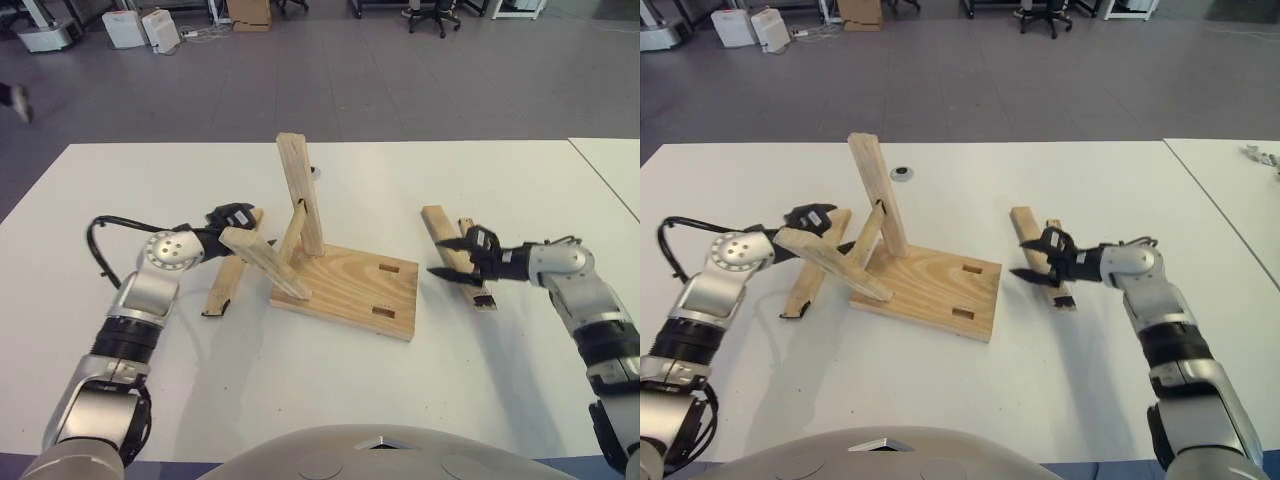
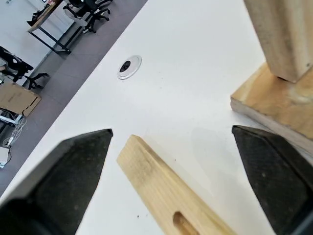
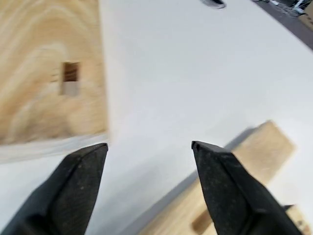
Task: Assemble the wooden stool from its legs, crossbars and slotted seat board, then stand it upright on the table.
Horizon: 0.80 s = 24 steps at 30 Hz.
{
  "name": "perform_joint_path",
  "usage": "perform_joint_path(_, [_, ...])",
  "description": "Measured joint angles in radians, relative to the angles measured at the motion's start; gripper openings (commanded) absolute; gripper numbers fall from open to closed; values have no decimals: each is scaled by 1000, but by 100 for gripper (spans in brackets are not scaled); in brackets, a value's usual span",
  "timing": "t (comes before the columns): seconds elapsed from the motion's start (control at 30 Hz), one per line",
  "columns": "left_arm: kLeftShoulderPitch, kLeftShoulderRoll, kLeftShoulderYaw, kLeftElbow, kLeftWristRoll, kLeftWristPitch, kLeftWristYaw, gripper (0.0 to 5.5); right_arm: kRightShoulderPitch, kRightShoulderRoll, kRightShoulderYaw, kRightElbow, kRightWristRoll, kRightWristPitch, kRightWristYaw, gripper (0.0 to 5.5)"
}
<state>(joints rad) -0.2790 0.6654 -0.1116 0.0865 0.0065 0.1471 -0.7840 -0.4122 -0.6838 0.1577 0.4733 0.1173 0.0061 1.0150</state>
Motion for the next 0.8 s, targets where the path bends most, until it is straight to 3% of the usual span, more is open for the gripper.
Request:
perform_joint_path(0.1, [133, 107, 12, -246, -75, 99, -144, 448, -156, 157, 43, 255, -117, -72, -182, 322])
perform_joint_path(0.23, [220, 226, -42, -397, -45, 177, -238, 448, -304, 274, 76, 511, -212, -168, -313, 322])
perform_joint_path(0.37, [200, 151, -163, -433, 8, 216, -204, 448, -327, 321, 113, 576, -245, -243, -259, 322])
perform_joint_path(0.47, [126, -7, -253, -293, 131, 152, -31, 448, -293, 327, 141, 517, -255, -287, -200, 322])
perform_joint_path(0.67, [-112, -253, -233, 206, 263, 19, 336, 448, -157, 314, 107, 332, -218, -220, -257, 322])
perform_joint_path(0.8, [-133, -298, -240, 261, 261, -58, 335, 448, -123, 323, 47, 241, -234, -68, -420, 322])
